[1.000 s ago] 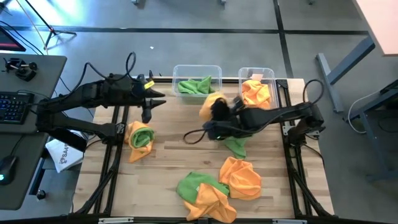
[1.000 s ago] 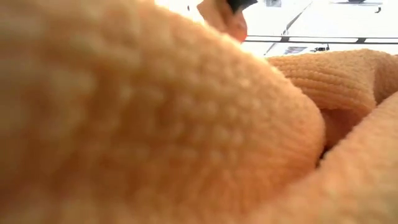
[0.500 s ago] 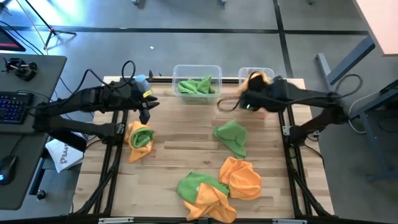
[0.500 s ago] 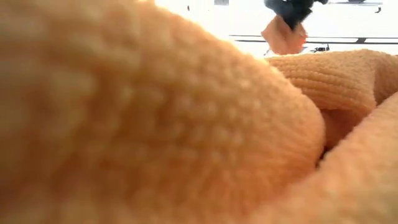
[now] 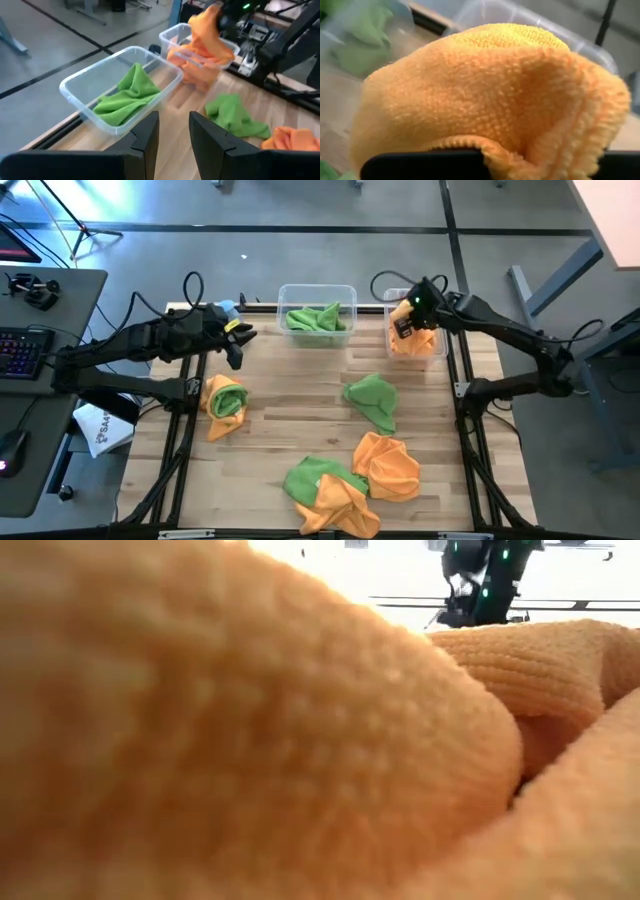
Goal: Sort microfiber towel by color & place in baskets
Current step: Put the yellow towel into the right transparent bin
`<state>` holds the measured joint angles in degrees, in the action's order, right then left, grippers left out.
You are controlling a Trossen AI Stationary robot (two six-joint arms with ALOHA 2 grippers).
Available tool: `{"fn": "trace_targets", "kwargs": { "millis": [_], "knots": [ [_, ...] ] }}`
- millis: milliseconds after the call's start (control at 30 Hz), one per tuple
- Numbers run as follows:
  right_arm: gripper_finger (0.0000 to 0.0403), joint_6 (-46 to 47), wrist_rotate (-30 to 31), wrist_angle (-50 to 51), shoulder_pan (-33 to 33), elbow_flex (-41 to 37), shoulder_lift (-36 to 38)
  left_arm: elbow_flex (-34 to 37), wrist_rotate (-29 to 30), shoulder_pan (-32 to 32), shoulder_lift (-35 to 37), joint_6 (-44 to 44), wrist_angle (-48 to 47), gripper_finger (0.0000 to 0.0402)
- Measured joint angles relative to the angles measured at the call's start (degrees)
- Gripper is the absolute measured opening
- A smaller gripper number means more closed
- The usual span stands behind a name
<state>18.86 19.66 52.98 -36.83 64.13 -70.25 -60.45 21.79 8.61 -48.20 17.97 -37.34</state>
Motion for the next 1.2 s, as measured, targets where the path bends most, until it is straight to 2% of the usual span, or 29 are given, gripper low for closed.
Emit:
{"fn": "trace_targets", "kwargs": {
  "millis": [100, 200, 367, 500, 600, 800, 900, 1200],
  "knots": [
    [0.0005, -2.88, -5.8, -0.54, -5.22, -1.42, -1.84, 0.0, 0.17, -0.01, -0.01, 1.85, 0.45, 0.0094],
    [0.0005, -5.59, -8.84, -0.47, -8.22, -1.83, -3.81, 0.0, 0.58, 0.0, -0.01, 3.64, 0.43, 0.0094],
    [0.0013, -7.38, -9.47, -0.92, -10.05, -1.83, -7.73, 0.01, 0.96, -0.01, -0.01, 5.66, 0.41, 0.0094],
    [0.0014, -10.76, -13.48, -1.54, -11.2, -1.81, -12.36, 0.02, 1.5, 0.01, -0.01, 6.97, 0.41, 0.0094],
    [0.0015, -12.4, -13.73, -1.67, -11.24, -1.81, -15.34, 0.03, 1.54, 0.0, -0.01, 7.52, 0.39, 0.0094],
    [0.0022, -14.13, -14.16, -1.96, -11.24, -1.81, -16.43, 0.04, 1.45, -0.01, -0.01, 8.01, 0.33, 0.0094],
    [0.0047, -14.83, -14.43, -1.87, -11.44, -1.8, -15.23, 0.04, 1.43, -0.01, -0.01, 8.08, 0.3, 0.0094],
    [0.0164, -13.78, -15.02, -0.94, -12.79, -1.76, -9.25, 0.04, 4.26, -0.03, -0.01, 8.94, 0.35, 0.0094]
  ]
}}
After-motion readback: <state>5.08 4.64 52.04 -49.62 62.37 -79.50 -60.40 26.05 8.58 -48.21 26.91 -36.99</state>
